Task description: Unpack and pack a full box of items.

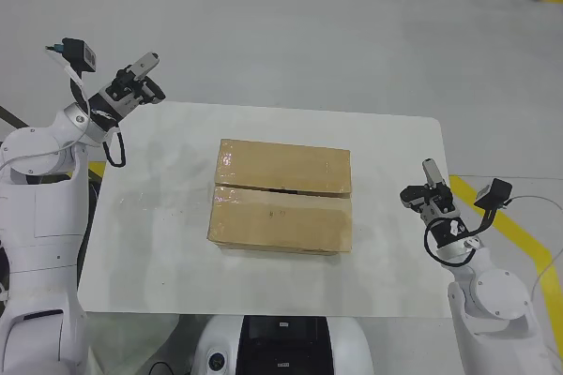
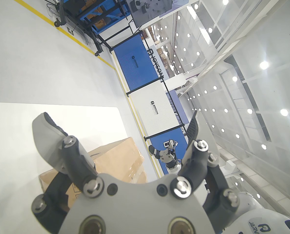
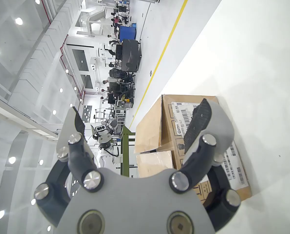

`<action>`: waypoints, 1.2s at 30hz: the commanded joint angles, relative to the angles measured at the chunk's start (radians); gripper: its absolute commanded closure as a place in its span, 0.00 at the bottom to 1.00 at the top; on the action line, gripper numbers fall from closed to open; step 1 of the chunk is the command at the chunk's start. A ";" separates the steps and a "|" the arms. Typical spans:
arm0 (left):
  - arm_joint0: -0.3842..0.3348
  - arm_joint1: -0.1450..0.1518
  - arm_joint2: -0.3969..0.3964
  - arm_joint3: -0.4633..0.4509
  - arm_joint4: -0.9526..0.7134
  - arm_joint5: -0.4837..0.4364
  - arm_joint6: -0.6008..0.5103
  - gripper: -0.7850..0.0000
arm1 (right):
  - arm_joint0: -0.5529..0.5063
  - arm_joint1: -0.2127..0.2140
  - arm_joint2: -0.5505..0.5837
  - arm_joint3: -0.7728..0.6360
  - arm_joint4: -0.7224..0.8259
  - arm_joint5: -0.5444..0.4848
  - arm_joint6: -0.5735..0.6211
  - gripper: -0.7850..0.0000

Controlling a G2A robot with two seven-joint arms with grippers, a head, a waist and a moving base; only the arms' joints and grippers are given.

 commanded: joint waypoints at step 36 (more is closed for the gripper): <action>0.000 0.000 0.000 0.000 0.000 0.000 0.000 0.00 | 0.027 0.003 -0.023 0.038 0.059 -0.002 0.111 0.00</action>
